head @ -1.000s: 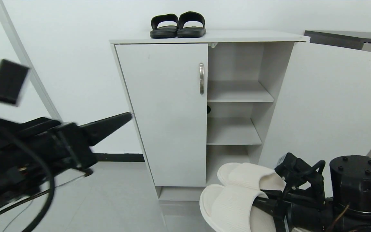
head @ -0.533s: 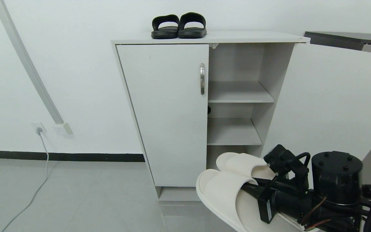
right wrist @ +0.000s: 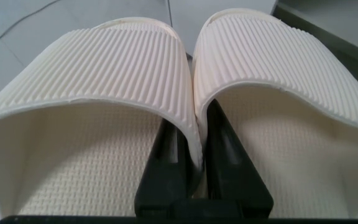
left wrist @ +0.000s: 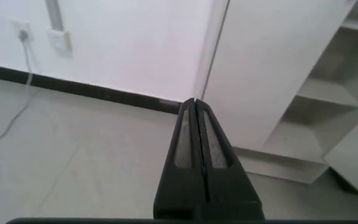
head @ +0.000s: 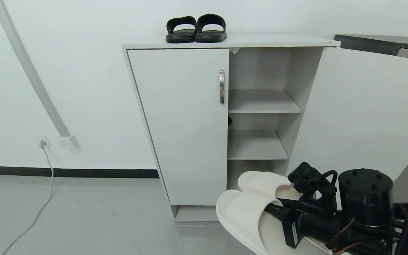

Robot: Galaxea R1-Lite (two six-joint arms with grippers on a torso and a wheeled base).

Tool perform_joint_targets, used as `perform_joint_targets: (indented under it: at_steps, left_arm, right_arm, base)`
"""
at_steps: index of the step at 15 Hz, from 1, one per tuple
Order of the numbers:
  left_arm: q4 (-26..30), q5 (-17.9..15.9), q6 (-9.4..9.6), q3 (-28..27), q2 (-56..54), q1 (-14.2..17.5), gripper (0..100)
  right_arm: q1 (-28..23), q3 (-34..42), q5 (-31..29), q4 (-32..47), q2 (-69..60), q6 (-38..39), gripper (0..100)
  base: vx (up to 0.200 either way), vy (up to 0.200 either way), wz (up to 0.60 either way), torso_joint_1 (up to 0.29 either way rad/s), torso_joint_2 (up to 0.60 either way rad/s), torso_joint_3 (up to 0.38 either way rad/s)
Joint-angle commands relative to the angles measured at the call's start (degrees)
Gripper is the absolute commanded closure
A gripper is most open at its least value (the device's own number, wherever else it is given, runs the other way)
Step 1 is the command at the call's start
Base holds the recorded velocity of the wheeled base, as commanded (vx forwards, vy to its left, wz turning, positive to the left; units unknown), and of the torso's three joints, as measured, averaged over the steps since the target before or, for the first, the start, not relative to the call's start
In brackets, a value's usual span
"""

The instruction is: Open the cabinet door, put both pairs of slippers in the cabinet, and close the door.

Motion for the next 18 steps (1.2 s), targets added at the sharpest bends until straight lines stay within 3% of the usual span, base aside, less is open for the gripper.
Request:
perform_joint_targets:
  at_steps: [1, 3, 4, 5, 6, 7, 8, 10, 12, 13, 14, 16, 18]
  left_arm:
    - [-2.25, 0.0, 1.65, 4.82, -4.24, 2.93, 100]
    - [-6.56, -2.11, 2.97, 7.81, -4.24, 2.93, 100]
    - [-7.17, -9.06, 3.32, 8.25, -4.24, 2.84, 100]
    - [-7.35, -11.52, 3.59, 8.25, -4.24, 2.84, 100]
    - [-7.35, -11.43, 4.9, 8.25, -4.24, 2.84, 100]
    - [-7.26, -11.34, 4.99, 8.25, -4.15, 2.84, 100]
    - [-7.26, -10.99, 3.76, 8.25, -4.15, 2.84, 100]
    - [-7.35, -2.55, 2.97, 8.34, -4.24, 2.84, 100]
    - [-7.52, -4.05, 1.83, 8.34, -4.24, 2.84, 100]
    - [-7.52, -6.42, 1.56, 8.34, -4.15, 2.84, 100]
    - [-7.44, -7.56, 2.18, 8.34, -4.24, 2.84, 100]
    - [-7.52, -7.12, 1.48, 8.34, -4.24, 2.84, 100]
    - [-7.52, -6.77, 1.04, 8.34, -4.24, 2.84, 100]
  right_arm:
    - [0.04, -0.07, 0.01, 0.04, 0.24, -0.01, 100]
    - [0.13, -0.07, 0.01, -0.05, 0.77, -0.1, 100]
    - [0.39, 0.11, 0.01, -0.05, 0.86, -0.1, 100]
    - [0.48, 0.02, 0.01, -0.05, 0.95, -0.1, 100]
    - [0.83, 0.11, 0.01, -0.05, 0.95, -0.1, 100]
    - [1.01, 0.11, 0.01, -0.05, 0.95, -0.1, 100]
    - [1.01, -0.15, -0.07, -0.05, 1.3, -0.18, 100]
    - [1.36, -0.24, -0.95, -0.14, 1.74, -0.36, 100]
    - [2.42, -0.5, -3.68, -0.14, 2.44, -0.36, 100]
    - [2.94, -1.21, -5.08, -0.14, 2.62, -0.36, 100]
    - [3.73, -2.17, -6.14, -0.14, 3.06, -0.36, 100]
    - [4.44, -6.48, -10.89, -0.05, 5.08, -0.36, 100]
    - [5.23, -10.96, -19.32, -0.14, 9.38, 0.26, 100]
  base:
    - [0.0, 0.0, 0.0, 0.0, 0.0, 0.0]
    - [0.0, 0.0, 0.0, 0.0, 0.0, 0.0]
    - [0.0, 0.0, 0.0, 0.0, 0.0, 0.0]
    - [0.0, 0.0, 0.0, 0.0, 0.0, 0.0]
    - [0.0, 0.0, 0.0, 0.0, 0.0, 0.0]
    - [0.0, 0.0, 0.0, 0.0, 0.0, 0.0]
    - [0.0, 0.0, 0.0, 0.0, 0.0, 0.0]
    - [0.0, 0.0, 0.0, 0.0, 0.0, 0.0]
    - [0.0, 0.0, 0.0, 0.0, 0.0, 0.0]
    - [0.0, 0.0, 0.0, 0.0, 0.0, 0.0]
    - [0.0, 0.0, 0.0, 0.0, 0.0, 0.0]
    - [0.0, 0.0, 0.0, 0.0, 0.0, 0.0]
    - [0.0, 0.0, 0.0, 0.0, 0.0, 0.0]
